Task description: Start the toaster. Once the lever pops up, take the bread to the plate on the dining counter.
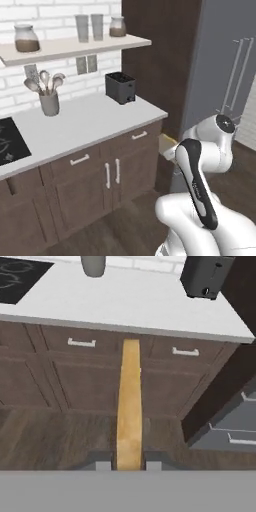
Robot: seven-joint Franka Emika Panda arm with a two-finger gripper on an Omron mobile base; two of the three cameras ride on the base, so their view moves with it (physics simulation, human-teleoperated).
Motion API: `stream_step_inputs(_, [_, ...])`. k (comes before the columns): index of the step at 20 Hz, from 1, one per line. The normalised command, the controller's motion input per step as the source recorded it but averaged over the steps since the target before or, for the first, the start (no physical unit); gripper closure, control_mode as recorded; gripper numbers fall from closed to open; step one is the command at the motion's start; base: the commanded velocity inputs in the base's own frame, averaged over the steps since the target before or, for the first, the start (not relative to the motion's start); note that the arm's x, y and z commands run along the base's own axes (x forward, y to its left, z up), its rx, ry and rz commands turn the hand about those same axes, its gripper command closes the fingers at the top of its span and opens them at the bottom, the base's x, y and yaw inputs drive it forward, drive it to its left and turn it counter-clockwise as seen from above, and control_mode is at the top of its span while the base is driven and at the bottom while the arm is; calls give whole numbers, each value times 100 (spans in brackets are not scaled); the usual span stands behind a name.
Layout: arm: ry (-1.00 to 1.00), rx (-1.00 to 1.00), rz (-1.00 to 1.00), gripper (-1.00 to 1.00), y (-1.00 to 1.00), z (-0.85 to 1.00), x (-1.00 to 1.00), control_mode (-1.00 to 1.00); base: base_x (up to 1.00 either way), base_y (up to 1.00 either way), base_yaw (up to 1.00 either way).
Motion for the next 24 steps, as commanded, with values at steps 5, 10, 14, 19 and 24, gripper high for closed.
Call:
stream_step_inputs(5, [0,0,0,100,0,0,0,100,-16,6,-97])
stream_step_inputs(10, [0,0,0,100,0,0,0,100,-5,3,-98])
stream_step_inputs(14, [0,0,0,100,0,0,0,100,0,4,-97])
stream_step_inputs(19, [0,0,0,100,0,0,0,100,9,27,-87])
stream_step_inputs(24, [0,0,0,100,0,0,0,100,63,76,-66])
